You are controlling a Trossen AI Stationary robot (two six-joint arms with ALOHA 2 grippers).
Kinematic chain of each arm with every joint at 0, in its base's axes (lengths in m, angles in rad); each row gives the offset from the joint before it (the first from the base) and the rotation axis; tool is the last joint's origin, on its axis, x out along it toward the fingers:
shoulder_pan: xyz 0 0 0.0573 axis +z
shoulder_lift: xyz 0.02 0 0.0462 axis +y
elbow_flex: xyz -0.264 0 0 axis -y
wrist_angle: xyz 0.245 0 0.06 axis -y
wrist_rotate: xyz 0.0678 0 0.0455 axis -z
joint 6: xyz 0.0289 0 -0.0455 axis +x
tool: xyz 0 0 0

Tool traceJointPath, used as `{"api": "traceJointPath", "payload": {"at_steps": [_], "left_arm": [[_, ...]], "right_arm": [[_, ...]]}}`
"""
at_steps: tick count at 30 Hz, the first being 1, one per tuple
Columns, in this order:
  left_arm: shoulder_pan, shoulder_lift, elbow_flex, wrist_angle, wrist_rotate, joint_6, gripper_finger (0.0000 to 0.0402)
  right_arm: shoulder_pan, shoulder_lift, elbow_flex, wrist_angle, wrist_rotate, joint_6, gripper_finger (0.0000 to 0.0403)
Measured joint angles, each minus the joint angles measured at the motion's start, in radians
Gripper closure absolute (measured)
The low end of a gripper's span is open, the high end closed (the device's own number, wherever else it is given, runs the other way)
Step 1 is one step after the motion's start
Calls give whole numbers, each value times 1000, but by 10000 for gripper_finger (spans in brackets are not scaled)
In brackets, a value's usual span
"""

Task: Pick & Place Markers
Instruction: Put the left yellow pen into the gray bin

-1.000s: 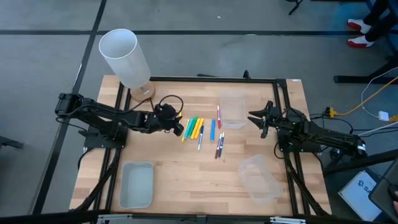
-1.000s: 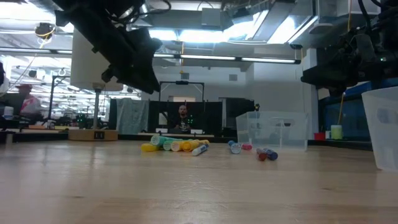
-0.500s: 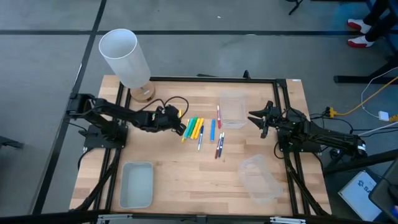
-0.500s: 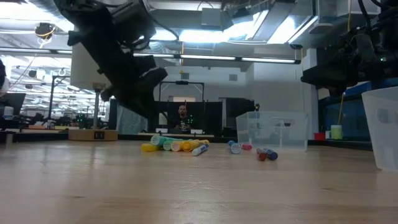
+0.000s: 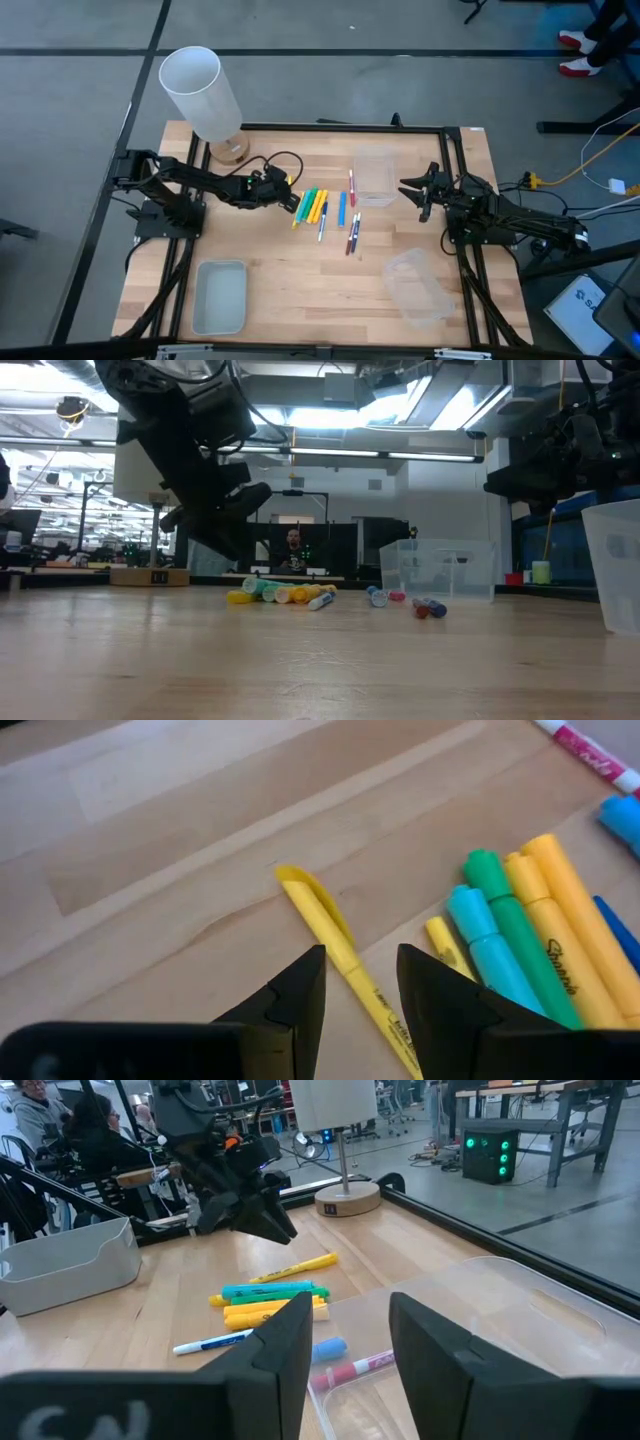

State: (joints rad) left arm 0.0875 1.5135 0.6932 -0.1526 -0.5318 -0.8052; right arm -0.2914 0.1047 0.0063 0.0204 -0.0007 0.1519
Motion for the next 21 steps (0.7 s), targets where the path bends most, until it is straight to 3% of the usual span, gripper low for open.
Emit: {"api": "traceJointPath", "payload": {"at_steps": [12, 21], "left_arm": [[0, 93, 0, 28, -31, -46, 281], [0, 154, 0, 82, 10, -46, 281]], "right_arm": [[0, 0, 0, 0, 0, 0, 267], [0, 0, 0, 0, 0, 0, 267]]}}
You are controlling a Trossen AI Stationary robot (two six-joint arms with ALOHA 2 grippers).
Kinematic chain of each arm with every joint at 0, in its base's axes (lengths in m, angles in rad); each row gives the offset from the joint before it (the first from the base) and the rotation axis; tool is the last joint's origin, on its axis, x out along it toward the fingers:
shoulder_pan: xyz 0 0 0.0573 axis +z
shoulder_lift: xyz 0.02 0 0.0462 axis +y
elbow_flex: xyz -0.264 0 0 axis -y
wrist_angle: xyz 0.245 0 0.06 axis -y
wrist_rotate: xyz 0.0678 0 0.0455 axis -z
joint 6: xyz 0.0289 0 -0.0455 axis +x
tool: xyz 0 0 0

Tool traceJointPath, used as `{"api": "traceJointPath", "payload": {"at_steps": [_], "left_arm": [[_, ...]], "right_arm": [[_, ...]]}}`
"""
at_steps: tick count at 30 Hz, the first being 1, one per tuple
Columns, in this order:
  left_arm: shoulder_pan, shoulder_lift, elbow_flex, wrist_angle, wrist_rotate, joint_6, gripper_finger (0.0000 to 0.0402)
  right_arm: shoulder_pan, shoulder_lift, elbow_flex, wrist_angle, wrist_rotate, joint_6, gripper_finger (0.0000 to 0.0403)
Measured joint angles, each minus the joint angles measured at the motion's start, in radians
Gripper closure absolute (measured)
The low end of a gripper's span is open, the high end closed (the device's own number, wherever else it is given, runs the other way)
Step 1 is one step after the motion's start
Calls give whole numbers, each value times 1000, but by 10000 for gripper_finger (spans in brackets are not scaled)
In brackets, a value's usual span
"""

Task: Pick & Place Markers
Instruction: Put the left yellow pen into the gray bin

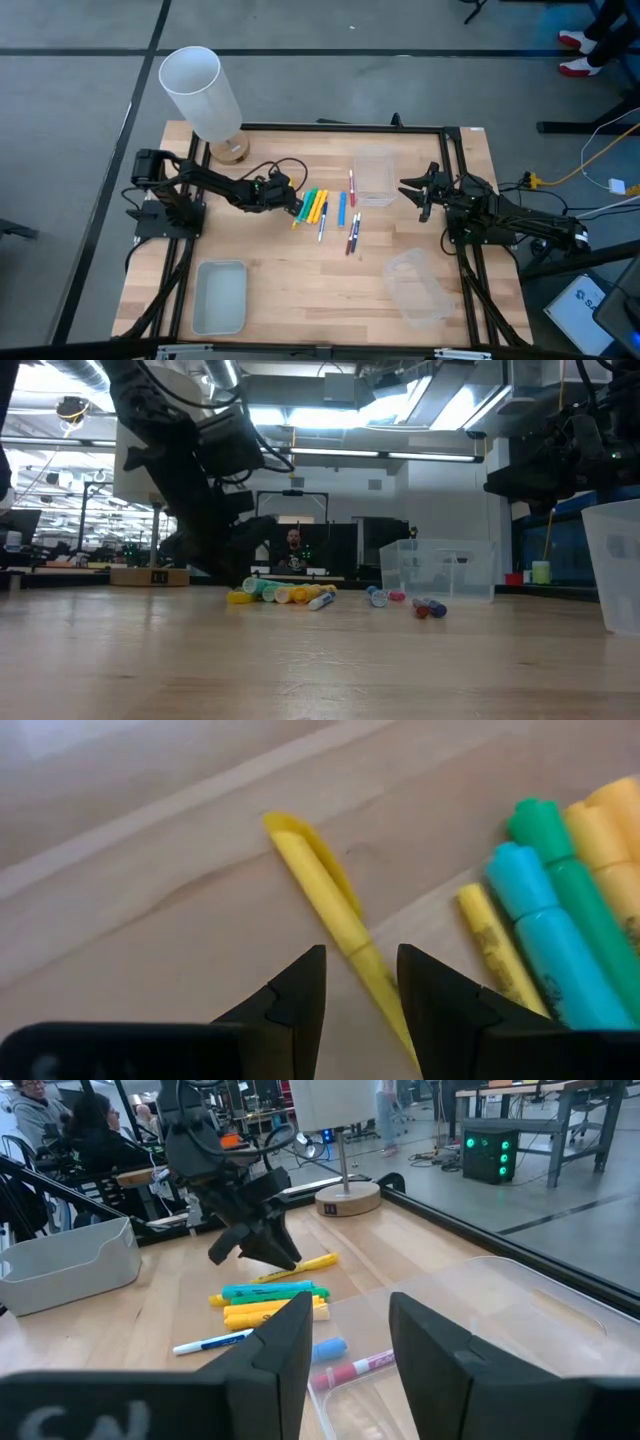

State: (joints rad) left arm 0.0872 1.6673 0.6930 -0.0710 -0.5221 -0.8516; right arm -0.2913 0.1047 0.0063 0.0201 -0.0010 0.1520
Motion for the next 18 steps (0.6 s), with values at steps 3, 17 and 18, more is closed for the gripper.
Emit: {"api": "traceJointPath", "payload": {"at_steps": [3, 17, 18], "left_arm": [[0, 6, 0, -2, 3, 0, 281], [-1, 25, 4, -29, 37, 28, 282], [-1, 28, 5, -31, 36, 28, 283]], "right_arm": [[0, 0, 0, 0, 0, -2, 267], [0, 0, 0, 0, 0, 0, 267], [0, 0, 0, 0, 0, 0, 267]]}}
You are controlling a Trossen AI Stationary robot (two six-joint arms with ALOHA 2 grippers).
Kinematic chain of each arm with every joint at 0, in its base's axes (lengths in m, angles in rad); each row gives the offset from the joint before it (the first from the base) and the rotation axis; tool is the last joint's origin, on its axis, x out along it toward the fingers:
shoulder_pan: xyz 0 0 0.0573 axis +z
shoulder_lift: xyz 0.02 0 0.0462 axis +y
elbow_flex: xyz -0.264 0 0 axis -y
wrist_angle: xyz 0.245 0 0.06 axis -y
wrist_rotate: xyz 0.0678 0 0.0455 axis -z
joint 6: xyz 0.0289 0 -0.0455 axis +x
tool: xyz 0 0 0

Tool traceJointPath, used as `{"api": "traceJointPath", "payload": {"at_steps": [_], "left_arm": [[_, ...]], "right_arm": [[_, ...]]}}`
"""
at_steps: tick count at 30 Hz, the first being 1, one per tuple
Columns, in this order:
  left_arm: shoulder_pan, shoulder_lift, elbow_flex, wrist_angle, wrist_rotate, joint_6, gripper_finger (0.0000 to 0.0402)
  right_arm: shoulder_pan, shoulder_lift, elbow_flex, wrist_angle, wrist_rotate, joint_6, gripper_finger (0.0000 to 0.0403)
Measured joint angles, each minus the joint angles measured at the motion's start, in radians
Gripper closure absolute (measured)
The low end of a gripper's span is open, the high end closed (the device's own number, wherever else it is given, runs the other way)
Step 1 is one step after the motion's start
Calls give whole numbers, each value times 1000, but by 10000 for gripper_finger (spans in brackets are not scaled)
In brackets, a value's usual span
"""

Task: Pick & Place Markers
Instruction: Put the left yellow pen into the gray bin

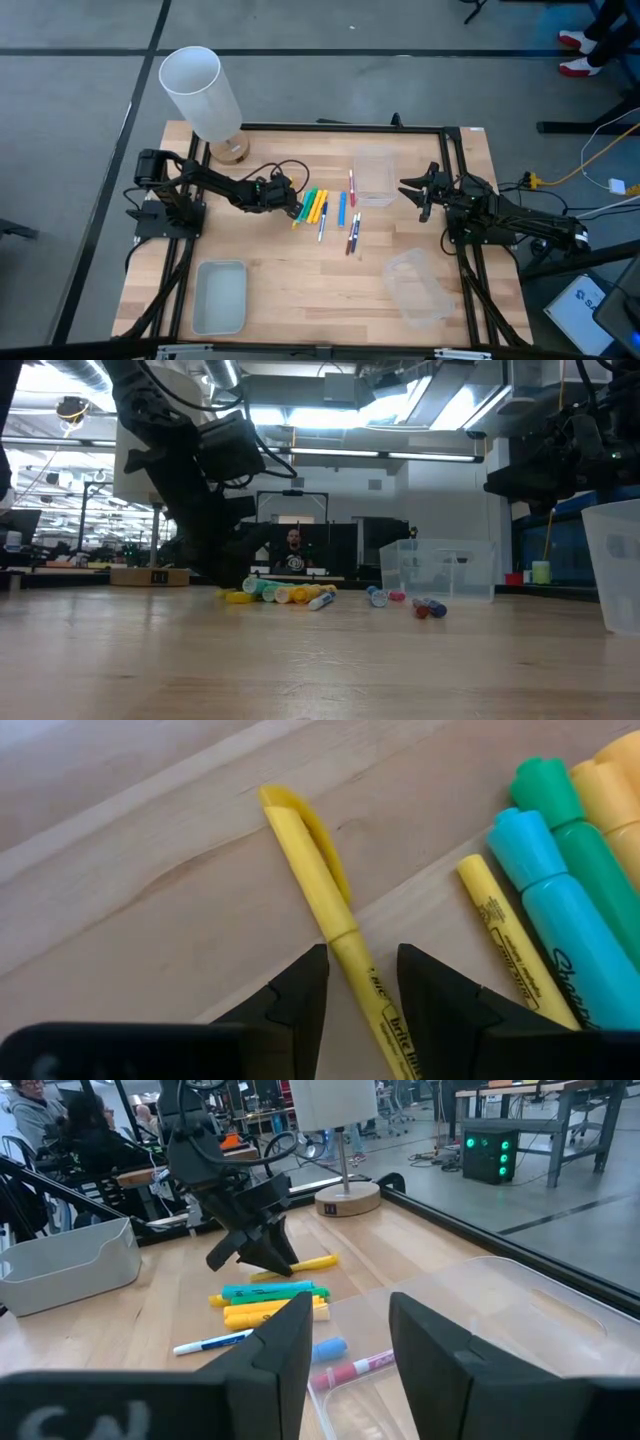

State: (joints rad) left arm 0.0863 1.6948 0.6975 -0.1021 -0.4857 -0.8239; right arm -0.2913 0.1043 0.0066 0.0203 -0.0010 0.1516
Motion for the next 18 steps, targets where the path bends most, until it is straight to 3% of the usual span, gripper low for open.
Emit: {"api": "traceJointPath", "payload": {"at_steps": [7, 18], "left_arm": [[-1, 2, -1, -11, -5, 18, 305], [-1, 4, -3, -17, -29, 48, 378]], "right_arm": [[0, 0, 0, 0, 0, -1, 267], [0, 0, 0, 0, 0, -1, 267]]}}
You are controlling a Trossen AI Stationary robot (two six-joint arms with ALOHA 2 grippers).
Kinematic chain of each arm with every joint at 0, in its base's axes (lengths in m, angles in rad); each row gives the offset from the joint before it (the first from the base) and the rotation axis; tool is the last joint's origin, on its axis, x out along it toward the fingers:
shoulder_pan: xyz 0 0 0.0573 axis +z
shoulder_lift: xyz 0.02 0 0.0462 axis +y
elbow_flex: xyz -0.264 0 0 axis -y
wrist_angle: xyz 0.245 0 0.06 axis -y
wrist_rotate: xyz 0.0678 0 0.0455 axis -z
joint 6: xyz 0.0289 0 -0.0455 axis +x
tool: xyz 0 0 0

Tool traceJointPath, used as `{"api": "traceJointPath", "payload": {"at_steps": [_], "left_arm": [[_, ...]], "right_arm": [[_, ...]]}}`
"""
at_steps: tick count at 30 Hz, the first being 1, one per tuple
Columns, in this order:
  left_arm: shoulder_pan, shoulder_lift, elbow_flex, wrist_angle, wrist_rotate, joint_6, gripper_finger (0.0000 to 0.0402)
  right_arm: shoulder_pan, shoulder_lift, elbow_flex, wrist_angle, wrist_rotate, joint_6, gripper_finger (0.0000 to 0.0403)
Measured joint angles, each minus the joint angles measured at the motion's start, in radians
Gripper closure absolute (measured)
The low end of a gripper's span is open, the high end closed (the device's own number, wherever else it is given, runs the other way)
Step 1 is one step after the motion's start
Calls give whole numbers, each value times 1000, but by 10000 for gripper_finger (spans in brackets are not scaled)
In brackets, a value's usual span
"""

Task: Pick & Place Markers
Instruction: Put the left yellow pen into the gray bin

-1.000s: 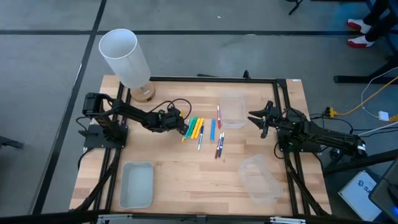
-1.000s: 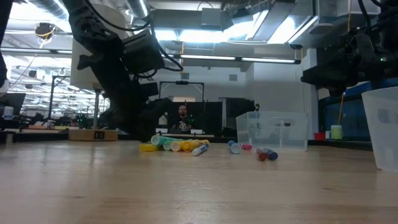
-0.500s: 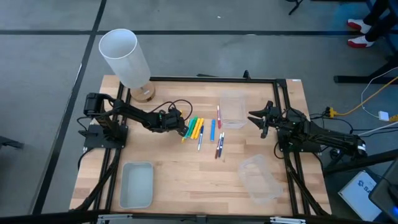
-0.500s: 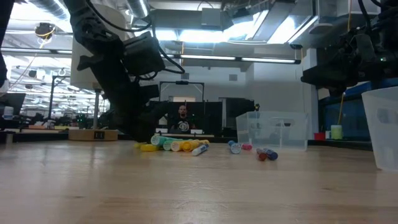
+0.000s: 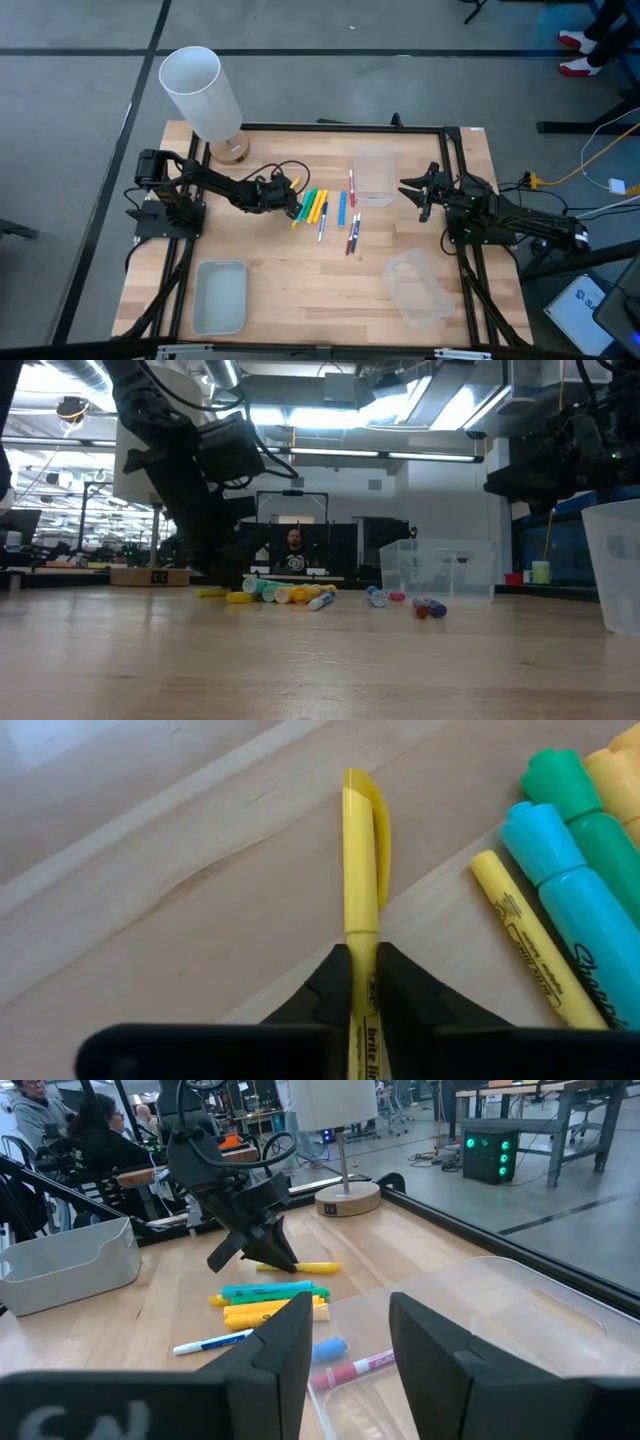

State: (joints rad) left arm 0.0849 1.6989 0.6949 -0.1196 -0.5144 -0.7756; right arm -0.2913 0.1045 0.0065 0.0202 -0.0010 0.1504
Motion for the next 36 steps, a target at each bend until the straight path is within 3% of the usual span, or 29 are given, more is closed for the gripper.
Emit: {"api": "traceJointPath", "payload": {"at_steps": [22, 36], "left_arm": [[-33, -5, 7, 8, -35, 84, 378], [-61, -111, 11, 9, -73, 132, 378]], "right_arm": [[0, 0, 0, 0, 0, 0, 267], [0, 0, 0, 0, 0, 1, 267]]}}
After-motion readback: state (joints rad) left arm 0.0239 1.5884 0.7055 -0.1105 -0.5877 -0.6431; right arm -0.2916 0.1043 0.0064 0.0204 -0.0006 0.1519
